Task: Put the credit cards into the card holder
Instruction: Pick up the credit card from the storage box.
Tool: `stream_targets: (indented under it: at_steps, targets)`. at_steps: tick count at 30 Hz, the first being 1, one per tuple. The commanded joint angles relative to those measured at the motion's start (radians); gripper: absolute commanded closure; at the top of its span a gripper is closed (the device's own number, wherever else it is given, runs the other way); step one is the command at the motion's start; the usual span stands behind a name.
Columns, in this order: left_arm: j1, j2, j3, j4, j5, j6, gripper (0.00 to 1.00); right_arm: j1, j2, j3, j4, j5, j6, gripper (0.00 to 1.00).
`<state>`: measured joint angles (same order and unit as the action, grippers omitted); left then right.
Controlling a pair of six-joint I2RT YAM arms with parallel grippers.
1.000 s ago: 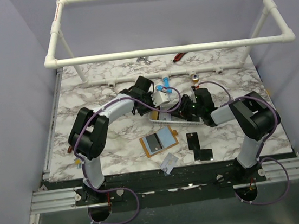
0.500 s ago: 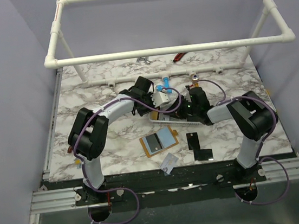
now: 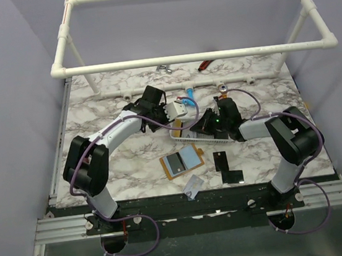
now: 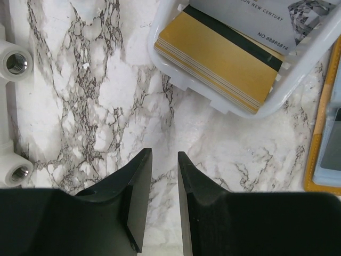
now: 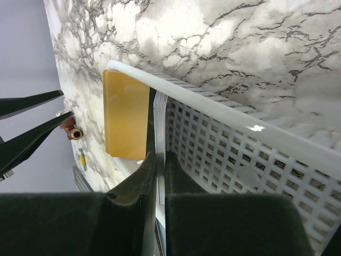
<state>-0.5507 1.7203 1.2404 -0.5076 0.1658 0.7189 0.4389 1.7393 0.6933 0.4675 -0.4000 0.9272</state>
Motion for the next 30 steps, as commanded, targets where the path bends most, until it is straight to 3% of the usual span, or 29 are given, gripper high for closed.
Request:
stream_targets:
  at_steps: [1,16,30]
  targets:
    - [0.0,-0.053,-0.028,-0.028,0.022,0.008,0.72,0.004,-0.044,0.022,-0.051,0.029,-0.03,0.93]
    - [0.0,-0.071,-0.038,-0.018,0.025,-0.004,0.72,0.004,-0.074,0.043,-0.174,0.057,-0.063,0.92]
    - [-0.008,-0.082,-0.012,-0.037,0.049,-0.02,0.73,0.004,-0.08,0.06,-0.242,0.047,-0.076,0.82]
